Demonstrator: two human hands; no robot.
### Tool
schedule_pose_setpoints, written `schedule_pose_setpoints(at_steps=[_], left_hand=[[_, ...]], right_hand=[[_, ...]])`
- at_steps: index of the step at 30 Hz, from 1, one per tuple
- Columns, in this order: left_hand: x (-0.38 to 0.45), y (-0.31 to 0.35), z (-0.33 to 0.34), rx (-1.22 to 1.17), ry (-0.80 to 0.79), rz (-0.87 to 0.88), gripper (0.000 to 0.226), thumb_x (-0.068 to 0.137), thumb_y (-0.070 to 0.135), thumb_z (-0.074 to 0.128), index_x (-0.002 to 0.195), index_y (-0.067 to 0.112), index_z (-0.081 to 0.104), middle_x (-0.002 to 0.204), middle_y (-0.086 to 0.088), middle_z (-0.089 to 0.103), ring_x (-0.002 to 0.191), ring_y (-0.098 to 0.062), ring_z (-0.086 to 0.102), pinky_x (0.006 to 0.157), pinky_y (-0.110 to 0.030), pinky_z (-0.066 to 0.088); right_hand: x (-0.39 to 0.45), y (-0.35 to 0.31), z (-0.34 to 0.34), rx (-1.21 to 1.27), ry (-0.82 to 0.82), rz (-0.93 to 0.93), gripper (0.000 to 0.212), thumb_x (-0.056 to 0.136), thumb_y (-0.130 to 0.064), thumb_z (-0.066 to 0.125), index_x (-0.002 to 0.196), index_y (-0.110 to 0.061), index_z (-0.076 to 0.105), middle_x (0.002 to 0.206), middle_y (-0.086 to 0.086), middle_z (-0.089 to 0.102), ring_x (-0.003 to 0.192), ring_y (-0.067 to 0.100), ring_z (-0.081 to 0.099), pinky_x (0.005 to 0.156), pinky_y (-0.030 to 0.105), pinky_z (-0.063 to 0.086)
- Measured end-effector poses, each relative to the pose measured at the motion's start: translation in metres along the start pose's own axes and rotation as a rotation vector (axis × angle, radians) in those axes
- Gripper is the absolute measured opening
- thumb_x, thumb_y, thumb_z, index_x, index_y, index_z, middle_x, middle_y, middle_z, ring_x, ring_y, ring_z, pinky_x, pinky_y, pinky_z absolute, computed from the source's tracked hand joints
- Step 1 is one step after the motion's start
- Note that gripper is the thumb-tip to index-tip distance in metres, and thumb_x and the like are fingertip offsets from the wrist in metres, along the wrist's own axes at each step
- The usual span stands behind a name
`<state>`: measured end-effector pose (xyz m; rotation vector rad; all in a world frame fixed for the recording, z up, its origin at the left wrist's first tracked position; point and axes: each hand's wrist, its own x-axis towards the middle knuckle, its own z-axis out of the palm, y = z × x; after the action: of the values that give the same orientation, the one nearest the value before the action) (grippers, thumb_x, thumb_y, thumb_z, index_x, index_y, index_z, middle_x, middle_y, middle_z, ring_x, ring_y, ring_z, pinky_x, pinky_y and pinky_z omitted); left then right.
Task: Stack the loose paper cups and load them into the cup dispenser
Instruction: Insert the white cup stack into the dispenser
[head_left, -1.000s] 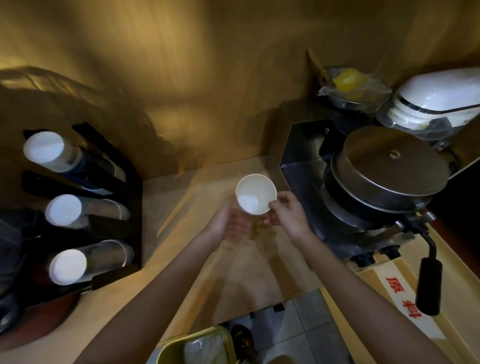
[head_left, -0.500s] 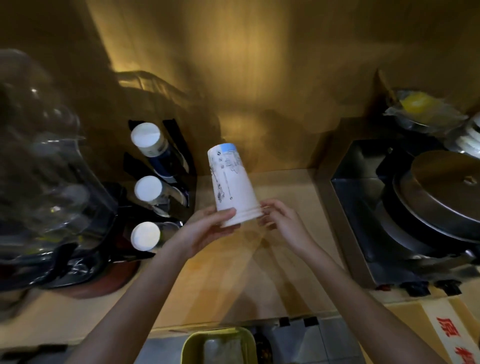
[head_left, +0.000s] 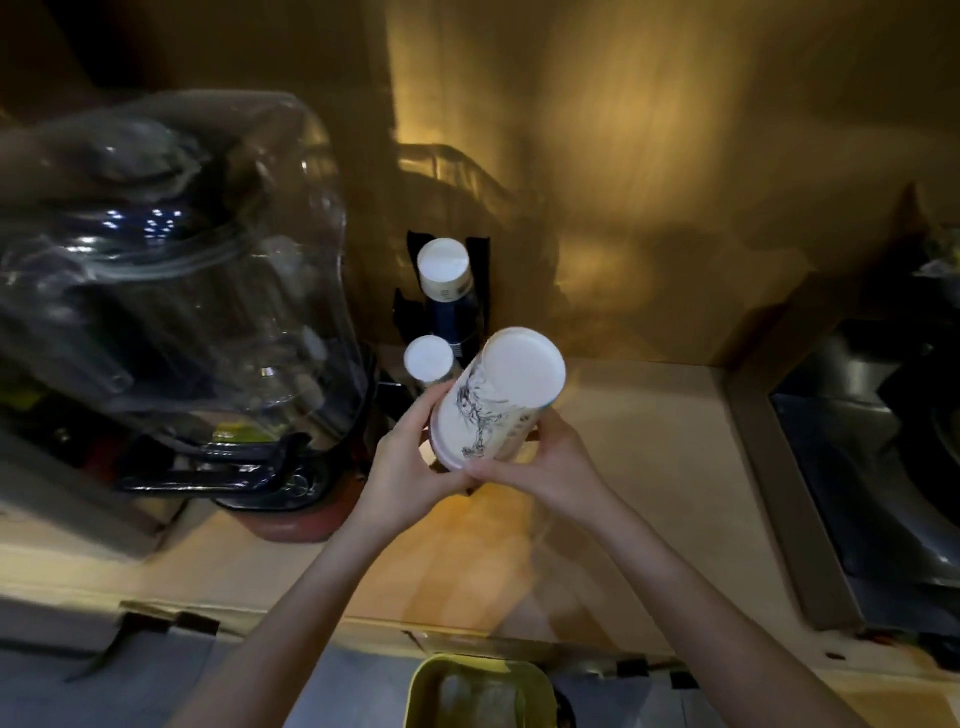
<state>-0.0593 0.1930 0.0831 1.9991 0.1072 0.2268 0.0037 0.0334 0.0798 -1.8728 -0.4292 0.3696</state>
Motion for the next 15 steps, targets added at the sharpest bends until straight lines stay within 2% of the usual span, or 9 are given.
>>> schedule_pose_setpoints(at_steps=[3, 6, 7, 9, 12, 13, 15], left_hand=[[-0.011, -0.01, -0.018, 0.093, -0.037, 0.022, 0.09, 0.059, 0.029, 0.075, 0.133, 0.042, 0.026, 0.137, 0.014, 0.046, 0.126, 0.004, 0.041, 0.098, -0.002, 0.035], [-0.022, -0.008, -0.039, 0.149, -0.028, 0.025, 0.091, 0.062, 0.033, 0.064, 0.141, 0.031, 0.019, 0.146, 0.009, 0.034, 0.135, -0.004, 0.032, 0.111, -0.021, 0.033], [-0.025, -0.004, -0.047, 0.163, -0.005, 0.04, 0.089, 0.061, 0.039, 0.061, 0.139, 0.034, 0.019, 0.144, 0.012, 0.033, 0.135, -0.002, 0.031, 0.111, -0.021, 0.032], [-0.03, 0.007, -0.06, 0.204, 0.046, 0.104, 0.085, 0.062, 0.046, 0.061, 0.136, 0.038, 0.021, 0.139, 0.015, 0.035, 0.13, 0.002, 0.034, 0.107, -0.011, 0.031], [-0.032, 0.019, -0.073, 0.303, 0.107, 0.198, 0.082, 0.063, 0.051, 0.067, 0.135, 0.032, 0.034, 0.129, 0.013, 0.044, 0.119, 0.004, 0.042, 0.099, -0.003, 0.031], [-0.031, 0.02, -0.074, 0.338, 0.109, 0.212, 0.079, 0.064, 0.052, 0.066, 0.134, 0.029, 0.039, 0.127, 0.013, 0.046, 0.117, 0.003, 0.044, 0.098, -0.005, 0.034], [-0.027, 0.018, -0.073, 0.4, 0.099, 0.211, 0.072, 0.064, 0.053, 0.064, 0.129, 0.026, 0.048, 0.125, 0.01, 0.052, 0.115, -0.003, 0.049, 0.097, -0.019, 0.044]], right_hand=[[0.0, -0.005, 0.023, -0.049, 0.019, -0.037, 0.07, 0.055, -0.03, 0.088, 0.111, -0.035, 0.047, 0.103, -0.025, 0.057, 0.092, -0.019, 0.052, 0.071, -0.001, 0.042], [0.004, -0.007, 0.046, -0.047, 0.05, -0.046, 0.074, 0.052, -0.041, 0.087, 0.115, -0.031, 0.05, 0.11, -0.02, 0.061, 0.103, -0.009, 0.056, 0.078, 0.005, 0.046], [0.005, -0.006, 0.054, -0.047, 0.069, -0.052, 0.079, 0.05, -0.047, 0.085, 0.119, -0.028, 0.051, 0.115, -0.014, 0.062, 0.107, -0.003, 0.057, 0.082, 0.011, 0.049], [0.007, -0.004, 0.065, -0.079, 0.084, -0.064, 0.088, 0.048, -0.056, 0.079, 0.125, -0.025, 0.048, 0.121, -0.008, 0.061, 0.112, 0.003, 0.056, 0.087, 0.019, 0.05], [0.011, 0.001, 0.078, -0.157, 0.097, -0.061, 0.092, 0.049, -0.061, 0.074, 0.128, -0.025, 0.042, 0.126, -0.004, 0.058, 0.114, 0.01, 0.054, 0.089, 0.031, 0.053], [0.013, 0.003, 0.08, -0.182, 0.107, -0.059, 0.091, 0.051, -0.059, 0.075, 0.128, -0.026, 0.041, 0.126, -0.003, 0.058, 0.115, 0.013, 0.055, 0.089, 0.036, 0.053], [0.017, 0.008, 0.084, -0.228, 0.121, -0.041, 0.088, 0.055, -0.048, 0.08, 0.129, -0.026, 0.039, 0.127, -0.002, 0.057, 0.115, 0.016, 0.054, 0.088, 0.041, 0.053]])
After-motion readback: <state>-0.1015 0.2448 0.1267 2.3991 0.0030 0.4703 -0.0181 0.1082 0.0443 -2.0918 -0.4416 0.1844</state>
